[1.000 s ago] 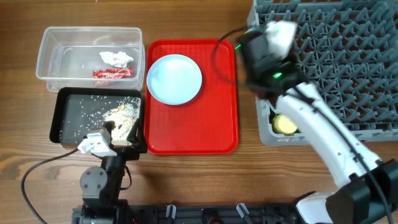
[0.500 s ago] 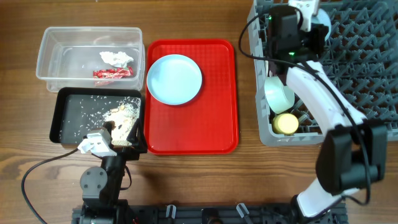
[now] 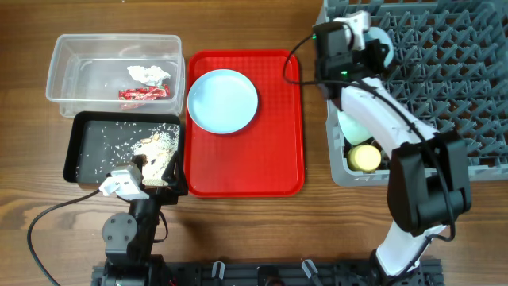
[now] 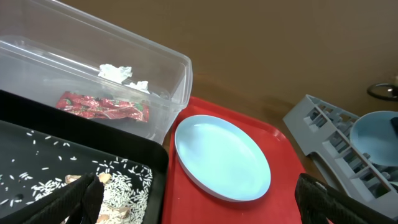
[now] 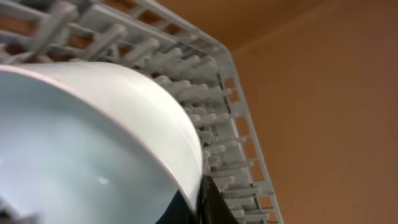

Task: Sort waste into correct bins and load items into the dishwasher rack
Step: 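Carry the blue bowl into the dish rack and release it, then reach the right gripper to the light-blue plate and grasp its rim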

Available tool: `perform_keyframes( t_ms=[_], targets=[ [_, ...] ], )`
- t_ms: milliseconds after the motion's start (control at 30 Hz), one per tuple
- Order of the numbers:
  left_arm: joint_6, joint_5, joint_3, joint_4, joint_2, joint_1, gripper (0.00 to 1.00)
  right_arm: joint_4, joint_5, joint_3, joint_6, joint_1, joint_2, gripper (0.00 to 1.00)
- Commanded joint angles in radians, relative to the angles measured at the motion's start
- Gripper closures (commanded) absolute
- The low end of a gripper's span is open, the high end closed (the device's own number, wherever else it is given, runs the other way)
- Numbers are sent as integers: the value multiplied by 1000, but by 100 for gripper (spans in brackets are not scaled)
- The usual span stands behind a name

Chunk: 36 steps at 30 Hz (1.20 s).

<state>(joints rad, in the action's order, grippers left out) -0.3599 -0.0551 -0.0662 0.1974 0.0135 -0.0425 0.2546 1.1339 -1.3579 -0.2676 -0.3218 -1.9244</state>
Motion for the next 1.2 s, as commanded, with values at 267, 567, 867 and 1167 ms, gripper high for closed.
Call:
perform_keyframes(
  t_ms=[267, 567, 867, 1167],
  targets=[
    [5, -15, 7, -3, -11, 7, 0, 214, -58, -3, 117, -121, -17, 67],
    [5, -15, 7, -3, -11, 7, 0, 347, -279, -5, 232, -196, 61, 46],
    [5, -15, 7, -3, -11, 7, 0, 446, -1365, -47, 546, -198, 288, 44],
    [5, -15, 7, -3, -11, 7, 0, 434, -1373, -36, 840, -256, 198, 45]
  ],
)
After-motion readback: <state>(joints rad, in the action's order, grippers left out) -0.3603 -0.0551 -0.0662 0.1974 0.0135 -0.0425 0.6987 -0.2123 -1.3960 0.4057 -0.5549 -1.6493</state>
